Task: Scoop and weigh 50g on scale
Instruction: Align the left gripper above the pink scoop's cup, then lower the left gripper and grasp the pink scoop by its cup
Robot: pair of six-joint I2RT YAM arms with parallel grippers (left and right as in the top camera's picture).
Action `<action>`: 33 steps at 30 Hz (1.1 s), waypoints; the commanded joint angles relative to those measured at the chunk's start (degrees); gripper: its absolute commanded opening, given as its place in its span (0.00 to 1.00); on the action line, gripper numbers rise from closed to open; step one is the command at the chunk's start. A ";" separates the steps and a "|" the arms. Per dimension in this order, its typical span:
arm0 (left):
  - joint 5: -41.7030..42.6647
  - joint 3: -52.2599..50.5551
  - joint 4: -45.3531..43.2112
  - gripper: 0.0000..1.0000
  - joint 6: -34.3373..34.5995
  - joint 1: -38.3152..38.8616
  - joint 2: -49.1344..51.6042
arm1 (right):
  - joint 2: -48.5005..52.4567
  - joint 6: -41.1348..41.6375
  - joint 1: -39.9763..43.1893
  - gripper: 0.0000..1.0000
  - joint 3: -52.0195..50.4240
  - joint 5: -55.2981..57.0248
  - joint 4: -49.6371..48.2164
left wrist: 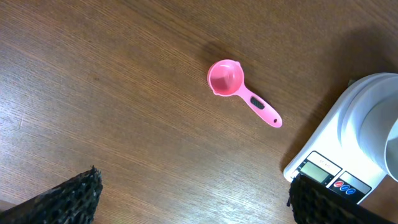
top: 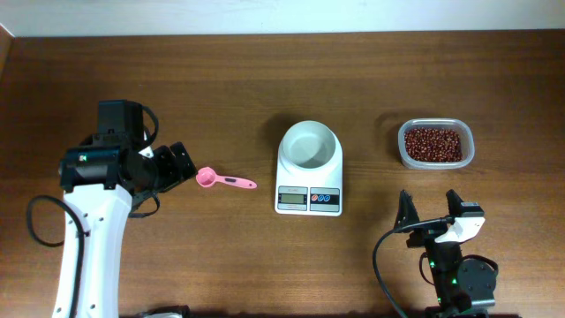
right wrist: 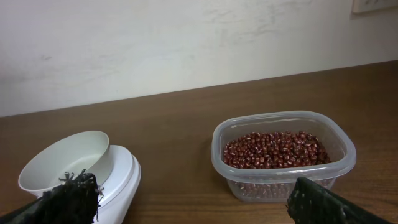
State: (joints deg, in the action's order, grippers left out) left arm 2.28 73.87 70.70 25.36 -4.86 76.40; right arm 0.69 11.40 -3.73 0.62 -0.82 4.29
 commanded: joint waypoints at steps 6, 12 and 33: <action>-0.57 1.29 0.11 0.99 0.79 -0.17 0.15 | -0.37 -0.48 0.37 0.99 -0.31 0.66 0.35; -0.59 1.29 0.11 0.99 0.79 -0.17 0.15 | -0.37 -0.48 0.37 0.99 -0.31 0.66 0.35; -5.53 1.18 -3.87 0.61 18.86 7.13 15.67 | 2.49 -0.48 0.37 0.99 -0.31 0.66 0.31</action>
State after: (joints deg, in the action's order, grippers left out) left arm -1.08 74.13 68.55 37.95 2.24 88.38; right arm 2.96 11.35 -3.73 0.62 -0.82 4.29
